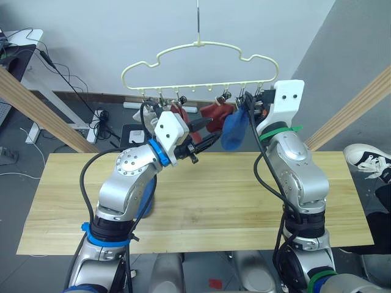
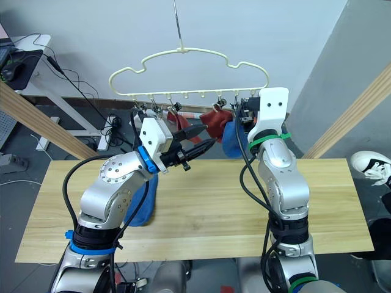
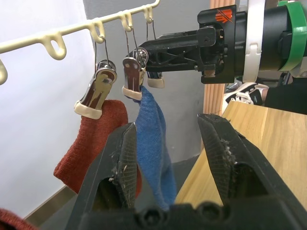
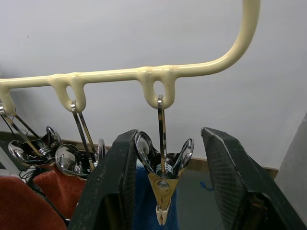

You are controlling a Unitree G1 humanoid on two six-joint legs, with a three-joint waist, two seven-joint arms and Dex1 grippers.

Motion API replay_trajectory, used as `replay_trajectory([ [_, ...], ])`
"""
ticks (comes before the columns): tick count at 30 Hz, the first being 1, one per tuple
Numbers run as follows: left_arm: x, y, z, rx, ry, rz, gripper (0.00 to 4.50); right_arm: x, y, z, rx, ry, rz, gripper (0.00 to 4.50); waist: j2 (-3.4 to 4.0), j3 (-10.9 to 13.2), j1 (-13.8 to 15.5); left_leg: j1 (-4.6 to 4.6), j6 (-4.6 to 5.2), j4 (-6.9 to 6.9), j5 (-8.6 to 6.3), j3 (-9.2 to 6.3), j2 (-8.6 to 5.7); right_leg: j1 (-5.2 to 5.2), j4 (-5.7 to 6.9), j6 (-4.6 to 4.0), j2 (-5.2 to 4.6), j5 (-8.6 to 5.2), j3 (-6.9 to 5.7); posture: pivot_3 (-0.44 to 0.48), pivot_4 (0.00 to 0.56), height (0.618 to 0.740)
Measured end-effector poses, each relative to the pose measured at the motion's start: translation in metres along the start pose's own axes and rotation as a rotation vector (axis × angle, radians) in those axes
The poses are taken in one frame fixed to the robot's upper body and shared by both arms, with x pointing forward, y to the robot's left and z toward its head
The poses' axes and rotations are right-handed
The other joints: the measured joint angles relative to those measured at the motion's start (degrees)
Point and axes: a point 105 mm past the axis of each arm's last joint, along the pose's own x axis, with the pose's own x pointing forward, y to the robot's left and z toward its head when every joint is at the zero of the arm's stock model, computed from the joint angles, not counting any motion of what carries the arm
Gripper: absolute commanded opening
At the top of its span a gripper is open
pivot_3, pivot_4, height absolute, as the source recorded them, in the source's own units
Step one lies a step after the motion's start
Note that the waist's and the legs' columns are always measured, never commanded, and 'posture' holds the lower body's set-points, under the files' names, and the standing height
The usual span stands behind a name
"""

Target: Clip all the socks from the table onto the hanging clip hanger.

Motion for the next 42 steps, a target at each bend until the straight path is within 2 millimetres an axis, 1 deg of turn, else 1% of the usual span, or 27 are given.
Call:
replay_trajectory([
  [1,0.0,0.0,0.0,0.0,0.0,0.0,2.26,0.0,0.0,0.0,0.001,0.001,0.001,2.17,0.0,0.0,0.0,0.0,0.0,0.0,0.0,0.0,0.0,0.0,0.0,0.0,0.0,0.0,0.0,-0.122,0.318,0.74],
  [4,0.0,0.0,0.0,0.0,0.001,0.0,2.26,0.0,0.001,-0.001,0.002,0.004,0.003,1.55,0.0,0.0,0.0,0.0,0.0,0.0,0.0,0.0,0.0,0.0,0.0,0.0,0.0,0.0,0.0,-0.122,0.318,0.74],
  [5,0.0,0.0,0.0,0.0,0.001,0.0,2.26,0.0,0.001,-0.001,0.003,0.005,0.004,1.25,0.0,0.0,0.0,0.0,0.0,0.0,0.0,0.0,0.0,0.0,0.0,0.0,0.0,0.0,0.0,-0.122,0.318,0.74],
  [6,0.0,0.0,0.0,0.0,0.001,0.0,2.26,0.0,0.001,-0.001,0.003,0.007,0.007,0.83,0.0,0.0,0.0,0.0,0.0,0.0,0.0,0.0,0.0,0.0,0.0,0.0,0.0,0.0,0.0,-0.122,0.316,0.74],
  [8,-0.001,0.0,-0.002,-0.004,0.005,0.001,2.26,0.0,0.002,-0.001,0.005,0.007,0.014,0.22,0.0,0.0,0.0,0.0,0.0,0.0,0.0,0.0,0.0,0.0,0.0,0.0,0.0,0.0,0.0,-0.122,0.316,0.74],
  [9,-0.002,-0.001,-0.004,-0.008,0.01,0.004,2.26,0.0,0.002,-0.001,0.004,0.007,0.02,0.15,0.0,0.0,0.0,0.0,0.0,0.0,0.0,0.0,0.0,0.0,0.0,0.0,0.0,0.0,0.0,-0.122,0.316,0.74],
  [14,-0.011,-0.002,-0.018,-0.031,0.053,0.018,2.26,0.0,0.002,-0.001,-0.003,0.007,0.03,0.15,0.0,0.0,0.0,0.0,0.0,0.0,0.0,0.0,0.0,0.0,0.01,0.0,-0.01,0.0,0.0,-0.117,0.311,0.74],
  [24,-0.015,-0.004,-0.02,-0.015,0.068,0.023,2.26,0.0,0.003,-0.001,-0.007,0.006,0.042,0.15,0.0,0.0,0.0,0.0,0.0,0.0,0.0,0.0,0.0,0.0,0.0,0.0,-0.01,0.0,0.0,-0.117,0.311,0.74],
  [25,-0.015,-0.004,-0.019,-0.012,0.065,0.022,2.26,0.0,0.003,-0.001,-0.007,0.006,0.042,0.85,0.0,0.0,0.0,0.0,0.0,0.0,0.0,0.0,0.0,0.0,0.0,0.0,-0.01,0.0,0.0,-0.117,0.311,0.74],
  [26,-0.015,-0.004,-0.018,-0.01,0.063,0.021,2.26,0.0,0.002,-0.001,-0.007,0.006,0.041,1.1,0.0,0.0,0.0,0.0,0.0,0.0,0.0,0.0,0.0,0.0,0.0,0.0,-0.01,0.0,0.0,-0.117,0.311,0.74],
  [30,-0.015,-0.005,-0.018,-0.01,0.063,0.021,2.26,0.0,0.002,-0.001,-0.012,0.009,0.04,2.48,0.0,0.0,0.0,0.0,0.0,0.0,0.0,0.0,0.0,0.0,0.01,0.0,-0.01,0.0,0.0,-0.119,0.308,0.74],
  [42,-0.014,-0.004,-0.017,-0.006,0.061,0.019,2.26,0.001,0.001,-0.001,-0.022,0.009,0.036,2.48,0.0,0.0,0.0,0.0,0.0,0.0,0.0,0.0,0.0,0.0,0.01,-0.01,-0.01,0.0,0.0,-0.117,0.306,0.74],
])
